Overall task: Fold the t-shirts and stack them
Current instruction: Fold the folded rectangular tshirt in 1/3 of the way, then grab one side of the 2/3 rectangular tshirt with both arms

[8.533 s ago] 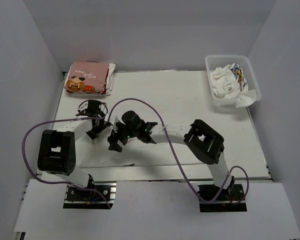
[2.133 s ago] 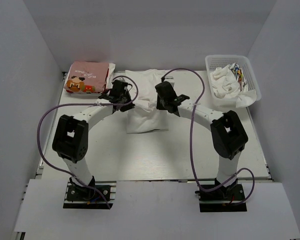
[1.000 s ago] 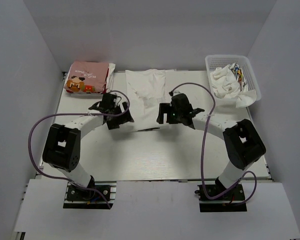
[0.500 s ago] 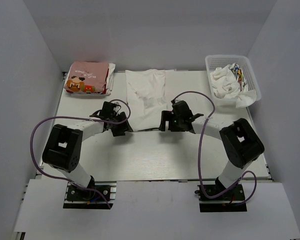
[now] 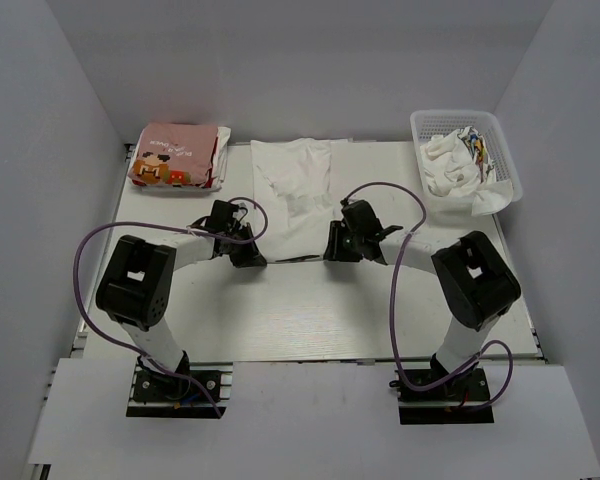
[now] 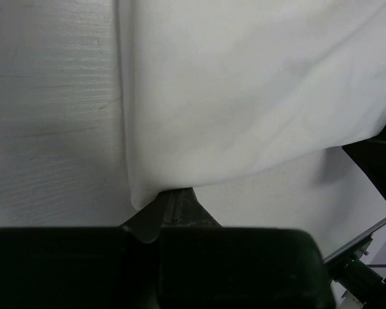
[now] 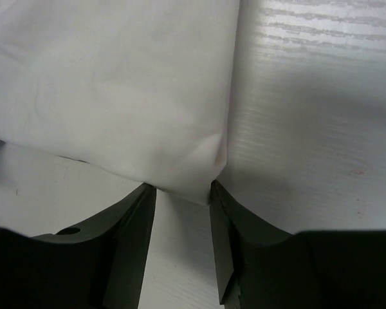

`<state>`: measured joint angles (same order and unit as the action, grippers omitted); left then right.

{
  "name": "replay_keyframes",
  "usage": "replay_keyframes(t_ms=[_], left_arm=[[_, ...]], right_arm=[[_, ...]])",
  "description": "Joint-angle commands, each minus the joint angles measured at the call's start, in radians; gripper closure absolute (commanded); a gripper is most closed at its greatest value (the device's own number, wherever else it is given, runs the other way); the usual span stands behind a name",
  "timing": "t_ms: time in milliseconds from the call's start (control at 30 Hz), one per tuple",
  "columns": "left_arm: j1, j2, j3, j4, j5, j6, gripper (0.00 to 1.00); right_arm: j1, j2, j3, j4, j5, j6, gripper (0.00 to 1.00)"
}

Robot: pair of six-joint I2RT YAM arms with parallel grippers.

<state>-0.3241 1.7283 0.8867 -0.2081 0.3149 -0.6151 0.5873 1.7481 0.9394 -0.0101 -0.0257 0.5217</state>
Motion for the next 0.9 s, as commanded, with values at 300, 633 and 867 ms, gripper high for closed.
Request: replay_keyframes(t_ms=[300, 633, 867], left_arm=[[-0.004, -0.085, -0.011, -0.06, -0.105, 0.017, 1.0], [-0.004, -0.224, -0.026, -0.082, -0.115, 0.026, 0.86], [-0.004, -0.119, 0.012, -0.113, -0.169, 0.026, 0.41]], right_arm=[[0.0, 0.039, 0.068, 0.018, 0.056, -0.003, 1.0], [0.013, -0.131, -0.037, 0.018, -0.08, -0.065, 1.0], [0.016, -0.124, -0.034, 0.013, -0.079, -0.065, 1.0]])
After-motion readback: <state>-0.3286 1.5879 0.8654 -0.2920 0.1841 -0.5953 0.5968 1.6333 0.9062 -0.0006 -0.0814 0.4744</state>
